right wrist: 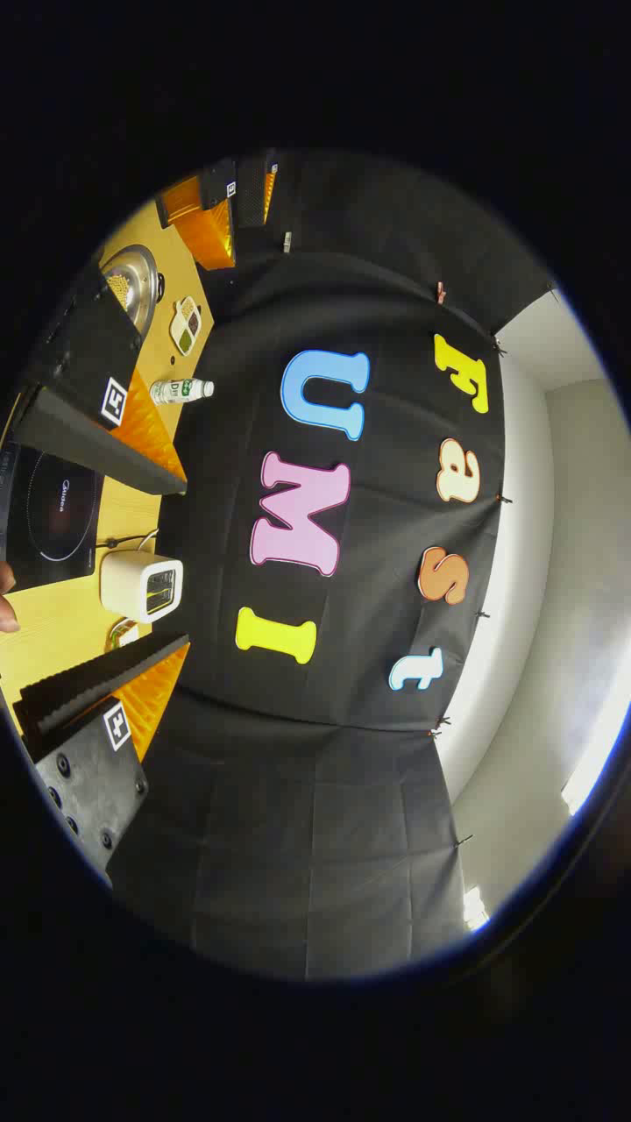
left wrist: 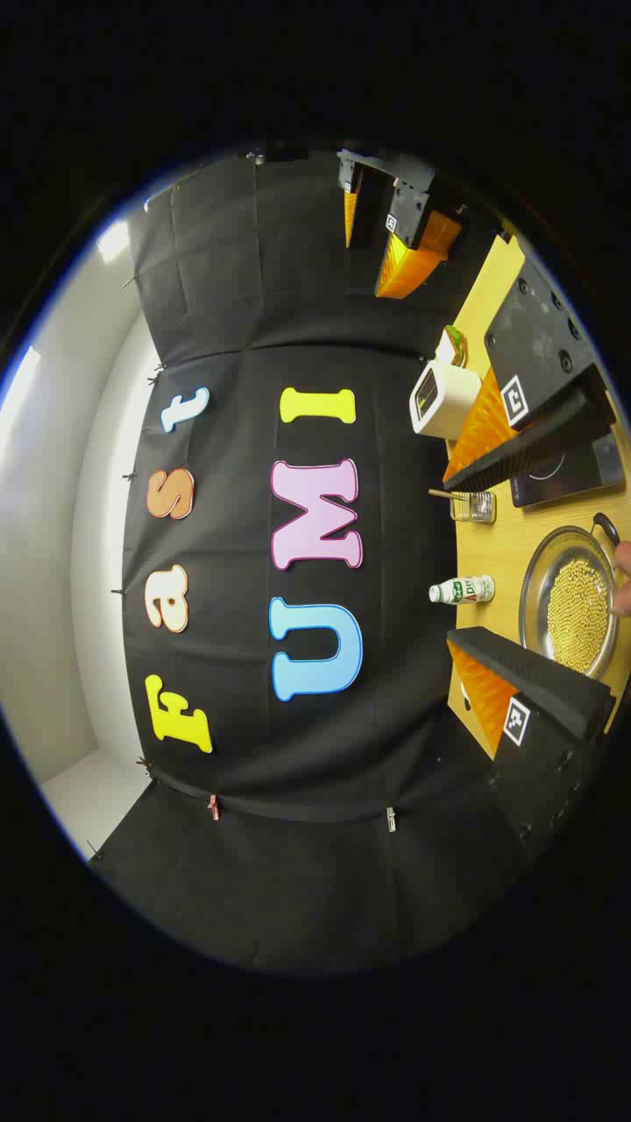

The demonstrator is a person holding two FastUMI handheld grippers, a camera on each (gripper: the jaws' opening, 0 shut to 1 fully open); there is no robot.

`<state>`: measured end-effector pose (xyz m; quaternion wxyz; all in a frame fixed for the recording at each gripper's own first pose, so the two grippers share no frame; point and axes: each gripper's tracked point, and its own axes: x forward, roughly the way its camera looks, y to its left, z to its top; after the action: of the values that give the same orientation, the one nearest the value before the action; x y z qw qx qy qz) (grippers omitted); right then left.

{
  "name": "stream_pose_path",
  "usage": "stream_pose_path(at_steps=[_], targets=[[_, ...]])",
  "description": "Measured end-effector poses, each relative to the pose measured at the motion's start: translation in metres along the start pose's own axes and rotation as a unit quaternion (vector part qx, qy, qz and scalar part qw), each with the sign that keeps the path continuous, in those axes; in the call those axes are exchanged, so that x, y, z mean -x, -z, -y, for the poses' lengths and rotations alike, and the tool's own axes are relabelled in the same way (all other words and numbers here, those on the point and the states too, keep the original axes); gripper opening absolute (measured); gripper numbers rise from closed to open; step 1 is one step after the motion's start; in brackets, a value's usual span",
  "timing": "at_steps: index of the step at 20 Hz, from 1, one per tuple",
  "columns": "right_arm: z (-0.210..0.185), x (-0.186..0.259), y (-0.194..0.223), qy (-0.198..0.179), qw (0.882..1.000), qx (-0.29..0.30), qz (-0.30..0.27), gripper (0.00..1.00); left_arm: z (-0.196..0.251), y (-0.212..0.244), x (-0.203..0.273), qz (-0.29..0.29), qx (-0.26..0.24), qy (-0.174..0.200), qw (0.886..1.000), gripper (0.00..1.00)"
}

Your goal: First push the handle of the pot to place it horizontally, then grasp the pot with both hands and set it on the induction cooktop.

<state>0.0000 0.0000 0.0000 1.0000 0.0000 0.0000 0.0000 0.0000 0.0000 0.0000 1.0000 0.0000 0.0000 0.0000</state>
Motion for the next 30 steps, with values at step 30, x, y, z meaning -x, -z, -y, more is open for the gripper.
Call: stream_pose_path(at_steps=[30], targets=[[0.007,0.017,0.001,0.01,1.0,0.004,0.0,0.98,0.011,0.003,0.02,-0.001,-0.01,0.041,0.999,0.68]])
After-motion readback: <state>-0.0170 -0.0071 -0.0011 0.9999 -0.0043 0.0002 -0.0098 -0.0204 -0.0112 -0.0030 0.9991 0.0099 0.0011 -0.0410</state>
